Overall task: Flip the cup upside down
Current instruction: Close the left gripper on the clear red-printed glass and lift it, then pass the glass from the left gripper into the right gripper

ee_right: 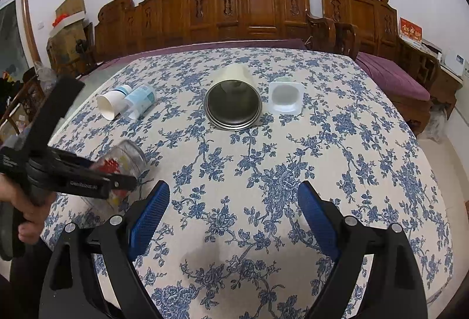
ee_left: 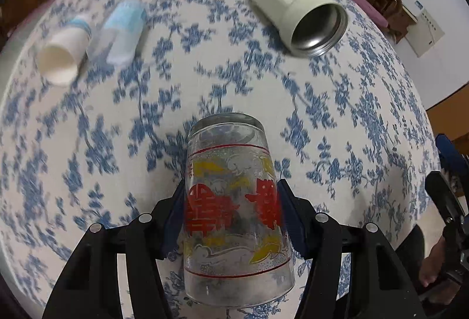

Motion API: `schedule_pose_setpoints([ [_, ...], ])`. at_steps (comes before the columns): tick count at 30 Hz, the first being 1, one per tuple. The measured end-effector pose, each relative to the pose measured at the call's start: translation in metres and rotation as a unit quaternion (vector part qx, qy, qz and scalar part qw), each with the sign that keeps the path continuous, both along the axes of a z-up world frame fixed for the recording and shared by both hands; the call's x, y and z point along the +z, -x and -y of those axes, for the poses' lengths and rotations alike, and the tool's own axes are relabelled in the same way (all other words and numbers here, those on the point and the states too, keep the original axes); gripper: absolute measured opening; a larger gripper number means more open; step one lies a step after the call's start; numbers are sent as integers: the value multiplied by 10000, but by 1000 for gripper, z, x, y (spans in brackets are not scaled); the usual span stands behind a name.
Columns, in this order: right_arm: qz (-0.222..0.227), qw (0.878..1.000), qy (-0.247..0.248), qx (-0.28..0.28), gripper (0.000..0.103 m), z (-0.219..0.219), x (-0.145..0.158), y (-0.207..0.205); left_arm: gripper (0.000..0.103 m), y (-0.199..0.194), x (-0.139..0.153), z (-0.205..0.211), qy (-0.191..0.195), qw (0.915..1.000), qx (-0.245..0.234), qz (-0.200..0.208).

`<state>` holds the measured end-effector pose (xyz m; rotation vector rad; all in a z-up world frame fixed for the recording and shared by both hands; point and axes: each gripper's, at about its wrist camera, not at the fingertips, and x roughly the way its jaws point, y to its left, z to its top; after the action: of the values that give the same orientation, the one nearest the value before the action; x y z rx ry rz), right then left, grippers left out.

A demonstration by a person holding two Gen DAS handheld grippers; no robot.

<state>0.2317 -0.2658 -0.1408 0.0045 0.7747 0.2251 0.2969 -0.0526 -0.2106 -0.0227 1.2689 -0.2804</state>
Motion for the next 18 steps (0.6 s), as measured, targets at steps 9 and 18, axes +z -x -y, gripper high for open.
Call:
schedule_pose_setpoints([
  [9,18,10000,42,52,90,-12,11,3,57,21,27,-22,193,9988,33,438],
  [18,20,9988,-28,489,90,-57,26,-6,87,75,91,-71,-323,9846,197,1707],
])
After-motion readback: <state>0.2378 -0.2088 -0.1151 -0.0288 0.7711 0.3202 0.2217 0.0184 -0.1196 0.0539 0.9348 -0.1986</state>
